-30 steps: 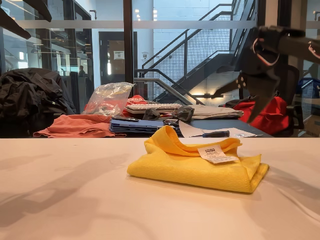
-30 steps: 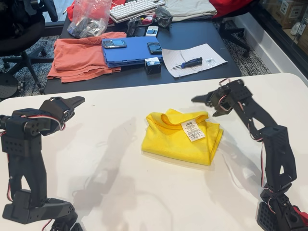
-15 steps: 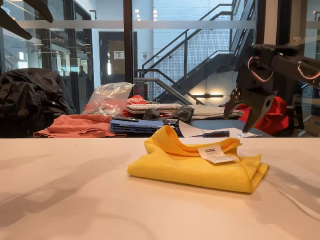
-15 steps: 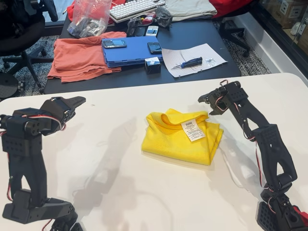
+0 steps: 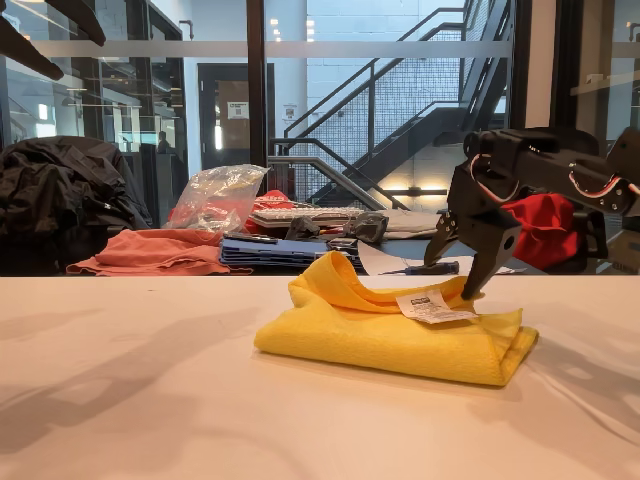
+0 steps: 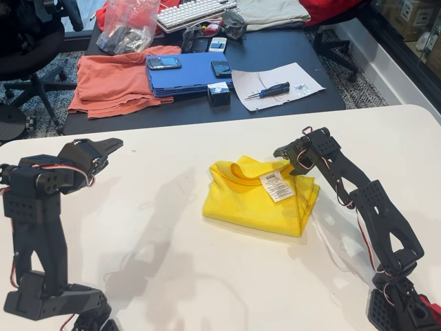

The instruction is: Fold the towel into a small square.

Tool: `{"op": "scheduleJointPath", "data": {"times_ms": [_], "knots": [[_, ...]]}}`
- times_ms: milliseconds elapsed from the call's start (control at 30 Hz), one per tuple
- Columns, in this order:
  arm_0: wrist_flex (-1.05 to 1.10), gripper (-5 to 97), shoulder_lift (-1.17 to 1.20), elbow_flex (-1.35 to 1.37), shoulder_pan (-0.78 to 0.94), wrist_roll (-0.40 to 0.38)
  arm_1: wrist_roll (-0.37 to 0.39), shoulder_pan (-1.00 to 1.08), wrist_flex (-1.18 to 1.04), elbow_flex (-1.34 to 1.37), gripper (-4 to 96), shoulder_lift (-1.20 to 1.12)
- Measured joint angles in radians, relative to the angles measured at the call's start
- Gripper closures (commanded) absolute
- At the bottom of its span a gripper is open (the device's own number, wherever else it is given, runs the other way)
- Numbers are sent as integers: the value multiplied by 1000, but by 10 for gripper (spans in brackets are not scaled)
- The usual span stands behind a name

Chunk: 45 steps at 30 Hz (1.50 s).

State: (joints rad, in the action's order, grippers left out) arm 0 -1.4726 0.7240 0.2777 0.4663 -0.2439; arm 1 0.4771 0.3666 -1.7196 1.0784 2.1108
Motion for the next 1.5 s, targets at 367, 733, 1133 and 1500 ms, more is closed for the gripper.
{"op": "scheduleJointPath", "data": {"times_ms": [367,733,1133,1500], "knots": [[9,710,-2,-6,-34,-2,-5,3,0,0,700,-2],[107,925,-2,-6,-15,54,-5,-6,0,0,700,-3],[-124,920,9,-15,23,-64,-3,0,0,0,700,0],[-239,920,244,-123,170,-107,-8,6,0,0,700,3]]}}
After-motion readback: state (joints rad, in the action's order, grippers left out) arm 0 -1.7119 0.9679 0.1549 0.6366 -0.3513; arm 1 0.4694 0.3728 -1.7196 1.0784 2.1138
